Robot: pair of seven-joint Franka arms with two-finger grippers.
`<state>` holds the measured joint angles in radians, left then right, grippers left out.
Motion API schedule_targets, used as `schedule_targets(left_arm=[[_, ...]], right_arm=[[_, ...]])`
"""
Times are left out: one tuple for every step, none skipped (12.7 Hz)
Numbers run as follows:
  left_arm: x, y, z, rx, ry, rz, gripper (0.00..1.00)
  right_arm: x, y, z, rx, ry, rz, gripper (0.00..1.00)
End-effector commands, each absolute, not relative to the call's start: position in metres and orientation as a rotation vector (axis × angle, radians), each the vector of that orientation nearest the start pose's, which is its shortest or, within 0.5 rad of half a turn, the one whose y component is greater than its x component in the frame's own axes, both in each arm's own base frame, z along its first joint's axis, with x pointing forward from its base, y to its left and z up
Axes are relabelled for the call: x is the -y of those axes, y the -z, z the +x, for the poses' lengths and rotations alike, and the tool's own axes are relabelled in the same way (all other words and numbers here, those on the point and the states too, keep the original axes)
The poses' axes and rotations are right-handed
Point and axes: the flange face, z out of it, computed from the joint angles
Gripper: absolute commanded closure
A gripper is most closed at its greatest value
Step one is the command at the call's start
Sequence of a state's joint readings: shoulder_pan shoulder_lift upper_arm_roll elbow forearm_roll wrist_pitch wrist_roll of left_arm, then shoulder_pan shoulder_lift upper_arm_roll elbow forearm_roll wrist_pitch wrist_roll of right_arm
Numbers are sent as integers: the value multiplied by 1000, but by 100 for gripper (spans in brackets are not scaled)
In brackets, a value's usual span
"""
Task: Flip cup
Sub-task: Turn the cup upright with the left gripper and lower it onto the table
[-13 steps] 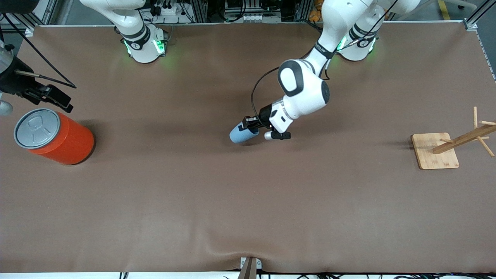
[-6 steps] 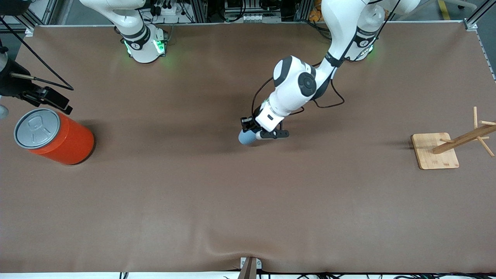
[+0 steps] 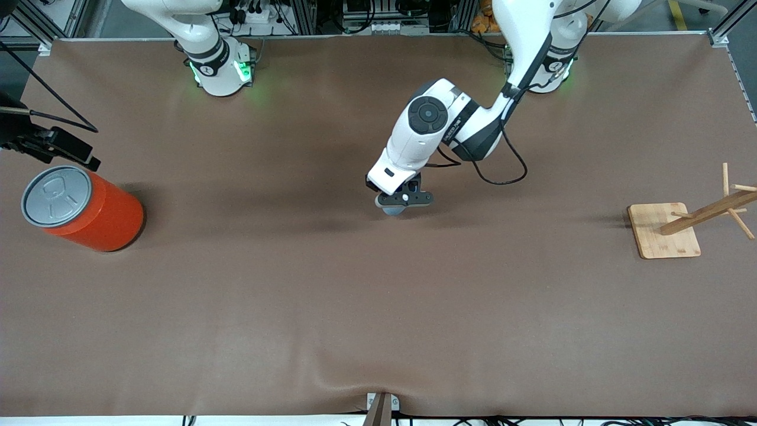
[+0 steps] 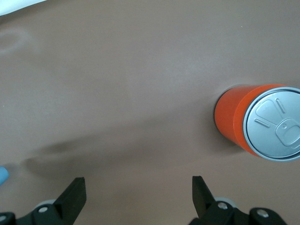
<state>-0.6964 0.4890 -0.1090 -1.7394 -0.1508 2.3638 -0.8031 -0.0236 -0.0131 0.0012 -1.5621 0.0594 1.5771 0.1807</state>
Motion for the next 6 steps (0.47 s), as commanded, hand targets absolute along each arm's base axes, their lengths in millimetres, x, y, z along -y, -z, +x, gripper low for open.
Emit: schedule_targets(left_arm=[[492, -294, 474, 195, -48, -3310, 100], [493, -290, 474, 162, -30, -3294, 100], [495, -285, 476, 113, 6, -3273, 100], [497, -279, 477, 76, 24, -3254, 100], [498, -269, 477, 55, 22, -3237, 100], [500, -266, 474, 15, 36, -3223, 95]], right_arm=[[5, -642, 552, -252, 30, -3121, 0], [2, -639, 551, -216, 2, -3129, 0], [-3, -640, 549, -176, -7, -3134, 0], [-3, -640, 548, -173, -19, -3134, 0], [-2, -639, 548, -156, -24, -3135, 0], [-1, -639, 547, -130, -27, -3135, 0]])
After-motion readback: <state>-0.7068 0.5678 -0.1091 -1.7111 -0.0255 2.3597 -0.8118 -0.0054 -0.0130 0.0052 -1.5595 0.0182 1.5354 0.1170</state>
